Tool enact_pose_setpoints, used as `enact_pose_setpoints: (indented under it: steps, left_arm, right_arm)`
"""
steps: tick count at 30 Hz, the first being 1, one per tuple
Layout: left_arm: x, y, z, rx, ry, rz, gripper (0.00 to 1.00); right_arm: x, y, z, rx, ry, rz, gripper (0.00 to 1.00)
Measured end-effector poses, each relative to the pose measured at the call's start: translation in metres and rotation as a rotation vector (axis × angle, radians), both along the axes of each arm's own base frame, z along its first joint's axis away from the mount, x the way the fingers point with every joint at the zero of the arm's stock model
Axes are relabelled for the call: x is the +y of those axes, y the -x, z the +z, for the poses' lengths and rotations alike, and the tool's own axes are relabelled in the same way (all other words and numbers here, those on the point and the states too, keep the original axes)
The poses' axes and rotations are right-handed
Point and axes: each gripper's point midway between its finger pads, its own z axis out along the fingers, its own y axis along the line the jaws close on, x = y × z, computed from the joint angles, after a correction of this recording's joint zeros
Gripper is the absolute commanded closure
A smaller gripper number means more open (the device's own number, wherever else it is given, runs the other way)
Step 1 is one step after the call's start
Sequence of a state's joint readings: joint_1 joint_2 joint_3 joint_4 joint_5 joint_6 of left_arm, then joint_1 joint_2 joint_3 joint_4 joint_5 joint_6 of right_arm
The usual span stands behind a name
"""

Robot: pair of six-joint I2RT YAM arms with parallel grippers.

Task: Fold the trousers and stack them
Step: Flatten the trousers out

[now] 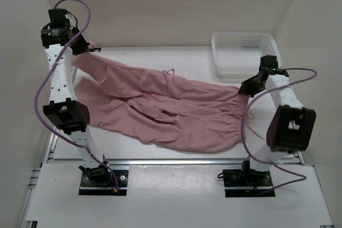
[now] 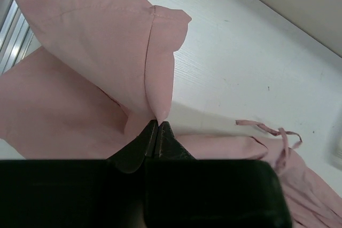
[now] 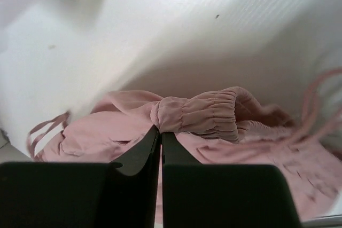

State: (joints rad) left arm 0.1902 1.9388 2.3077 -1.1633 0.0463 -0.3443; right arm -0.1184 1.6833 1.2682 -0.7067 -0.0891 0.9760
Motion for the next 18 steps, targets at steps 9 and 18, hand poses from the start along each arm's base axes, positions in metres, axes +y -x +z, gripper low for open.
enact_pose_setpoints:
  steps: [9, 18]
  left_arm:
    - [0.013, 0.031, -0.003, 0.045, -0.006, 0.048, 0.90]
    - [0.018, 0.052, 0.034, -0.034, -0.029, 0.069, 0.90]
  right_arm:
    - [-0.026, 0.069, 0.118, -0.289, 0.218, 0.005, 1.00]
    - [-0.036, 0.115, 0.129, -0.275, 0.311, -0.002, 1.00]
